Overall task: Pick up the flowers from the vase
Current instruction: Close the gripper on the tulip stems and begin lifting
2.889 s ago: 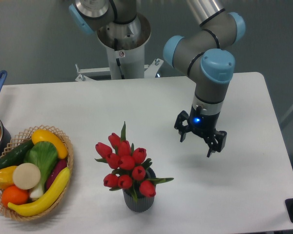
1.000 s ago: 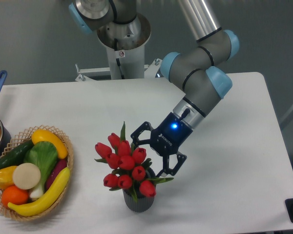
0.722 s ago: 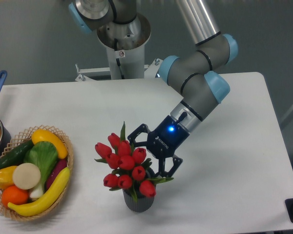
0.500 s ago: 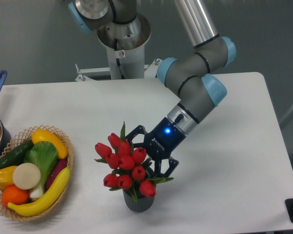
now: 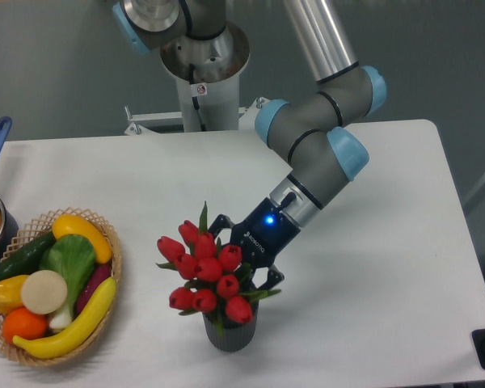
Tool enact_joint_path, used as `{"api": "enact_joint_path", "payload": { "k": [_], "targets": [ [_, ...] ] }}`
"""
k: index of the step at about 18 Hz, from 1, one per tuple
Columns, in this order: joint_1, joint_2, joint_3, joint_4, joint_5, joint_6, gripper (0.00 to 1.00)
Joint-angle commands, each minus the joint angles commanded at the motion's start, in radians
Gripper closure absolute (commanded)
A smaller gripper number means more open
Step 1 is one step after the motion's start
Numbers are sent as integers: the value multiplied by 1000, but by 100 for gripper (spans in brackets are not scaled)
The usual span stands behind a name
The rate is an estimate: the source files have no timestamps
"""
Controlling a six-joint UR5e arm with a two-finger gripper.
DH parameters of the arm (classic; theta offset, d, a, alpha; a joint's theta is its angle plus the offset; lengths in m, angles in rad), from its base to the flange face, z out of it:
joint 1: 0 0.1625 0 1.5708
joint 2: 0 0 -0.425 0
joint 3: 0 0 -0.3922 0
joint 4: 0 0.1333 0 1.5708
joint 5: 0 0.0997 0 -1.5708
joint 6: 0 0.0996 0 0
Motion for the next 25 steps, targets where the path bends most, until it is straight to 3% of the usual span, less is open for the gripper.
{"api": "enact_joint_path", "payload": {
  "k": [4, 11, 17, 25],
  "targets": [
    [3, 0, 3, 0, -2, 0, 75],
    [12, 2, 11, 0, -86, -12, 75],
    [15, 15, 9, 0, -92, -63, 75],
    [28, 71, 32, -2, -138, -181, 75]
  ]
}}
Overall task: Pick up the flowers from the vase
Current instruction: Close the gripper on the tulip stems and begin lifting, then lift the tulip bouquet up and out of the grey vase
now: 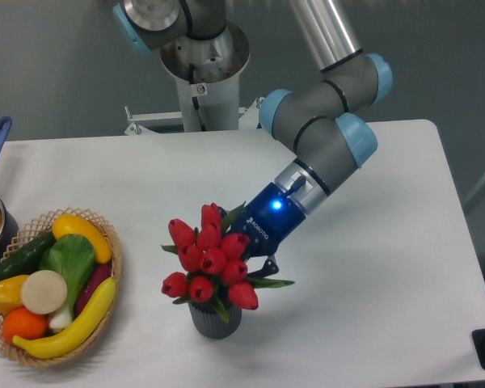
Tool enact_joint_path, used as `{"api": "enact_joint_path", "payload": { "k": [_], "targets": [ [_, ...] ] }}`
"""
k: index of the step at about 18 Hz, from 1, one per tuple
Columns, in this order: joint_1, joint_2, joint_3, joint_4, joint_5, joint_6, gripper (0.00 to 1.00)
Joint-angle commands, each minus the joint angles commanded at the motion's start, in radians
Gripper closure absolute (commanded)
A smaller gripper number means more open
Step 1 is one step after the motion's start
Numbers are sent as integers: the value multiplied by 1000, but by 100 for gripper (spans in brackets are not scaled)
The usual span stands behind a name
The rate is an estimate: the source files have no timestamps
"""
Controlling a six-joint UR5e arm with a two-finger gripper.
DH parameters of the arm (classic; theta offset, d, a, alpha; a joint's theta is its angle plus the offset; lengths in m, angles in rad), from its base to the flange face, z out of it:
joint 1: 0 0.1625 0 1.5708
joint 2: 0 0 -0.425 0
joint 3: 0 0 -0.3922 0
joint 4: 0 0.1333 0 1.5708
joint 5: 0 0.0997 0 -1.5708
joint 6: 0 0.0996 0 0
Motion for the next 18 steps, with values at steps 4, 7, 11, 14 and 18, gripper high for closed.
{"api": "enact_joint_path", "payload": {
  "k": [4, 7, 11, 14, 18],
  "targets": [
    [2, 9, 40, 0, -14, -69, 75],
    [3, 20, 71, 0, -15, -101, 75],
    [6, 21, 106, 0, -15, -150, 75],
    [11, 21, 129, 0, -31, -180, 75],
    [31, 21, 149, 0, -54, -218, 75]
  ]
}}
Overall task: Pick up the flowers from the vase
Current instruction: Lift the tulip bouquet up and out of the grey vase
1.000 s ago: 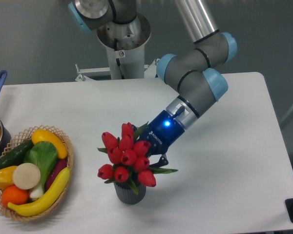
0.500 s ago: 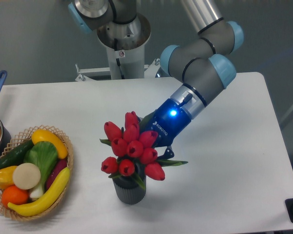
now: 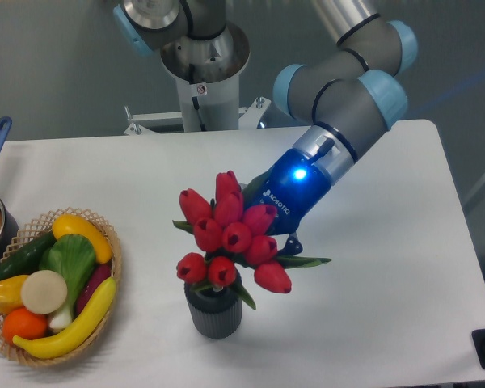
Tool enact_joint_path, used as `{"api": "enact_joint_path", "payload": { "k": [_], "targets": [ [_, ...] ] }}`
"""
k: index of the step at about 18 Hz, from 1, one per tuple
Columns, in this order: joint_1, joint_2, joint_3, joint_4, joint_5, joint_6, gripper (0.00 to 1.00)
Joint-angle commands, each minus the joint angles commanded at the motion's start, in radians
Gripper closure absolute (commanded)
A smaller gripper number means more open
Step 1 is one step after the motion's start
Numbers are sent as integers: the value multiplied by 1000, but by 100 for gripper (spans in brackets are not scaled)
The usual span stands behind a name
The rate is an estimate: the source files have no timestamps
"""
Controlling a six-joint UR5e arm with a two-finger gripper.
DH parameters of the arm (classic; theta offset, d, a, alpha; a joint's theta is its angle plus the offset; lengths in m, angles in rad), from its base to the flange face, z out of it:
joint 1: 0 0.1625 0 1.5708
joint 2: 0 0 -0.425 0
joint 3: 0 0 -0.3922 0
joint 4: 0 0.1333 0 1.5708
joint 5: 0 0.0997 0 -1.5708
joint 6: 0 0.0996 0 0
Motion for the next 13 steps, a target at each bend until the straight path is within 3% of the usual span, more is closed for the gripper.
{"api": "enact_joint_path", "payload": {
  "k": [7, 13],
  "targets": [
    [18, -12, 86, 0, -5, -109, 75],
    [38, -14, 89, -2, -6, -114, 75]
  ]
}}
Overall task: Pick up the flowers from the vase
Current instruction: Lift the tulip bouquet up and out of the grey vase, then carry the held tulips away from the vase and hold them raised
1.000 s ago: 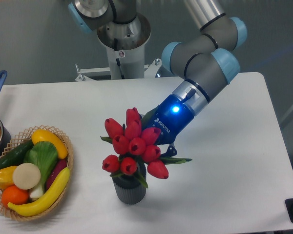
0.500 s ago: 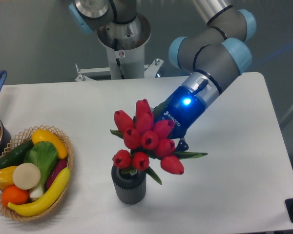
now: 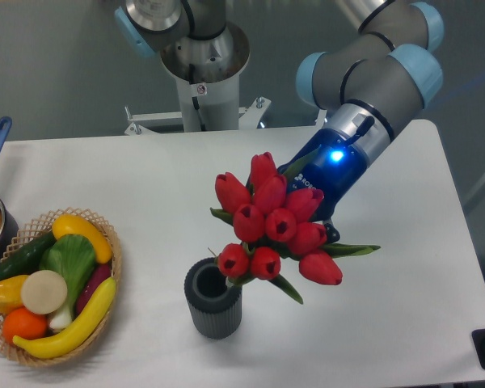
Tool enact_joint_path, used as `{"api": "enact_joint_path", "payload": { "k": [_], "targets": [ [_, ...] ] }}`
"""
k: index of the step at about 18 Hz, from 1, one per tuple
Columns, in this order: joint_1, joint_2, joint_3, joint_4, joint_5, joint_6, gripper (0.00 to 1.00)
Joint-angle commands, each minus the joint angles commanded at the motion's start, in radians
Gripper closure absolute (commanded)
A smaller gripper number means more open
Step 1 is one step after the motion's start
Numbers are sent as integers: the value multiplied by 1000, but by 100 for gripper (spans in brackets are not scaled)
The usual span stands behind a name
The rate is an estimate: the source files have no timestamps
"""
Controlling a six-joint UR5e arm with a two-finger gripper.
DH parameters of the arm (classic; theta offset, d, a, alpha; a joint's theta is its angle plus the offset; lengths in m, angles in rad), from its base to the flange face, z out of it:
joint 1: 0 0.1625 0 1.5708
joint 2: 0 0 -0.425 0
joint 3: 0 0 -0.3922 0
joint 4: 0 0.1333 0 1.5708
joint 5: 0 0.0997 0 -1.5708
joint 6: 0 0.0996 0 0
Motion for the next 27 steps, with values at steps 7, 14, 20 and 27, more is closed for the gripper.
{"api": "enact_joint_path", "payload": {
  "k": [7, 14, 20, 27],
  "targets": [
    [61, -24, -2, 0, 3, 75, 75],
    [121, -45, -3, -2, 90, 166, 79],
    [138, -43, -14, -5, 270, 297, 80],
    [161, -20, -77, -8, 470, 463, 81]
  ]
}}
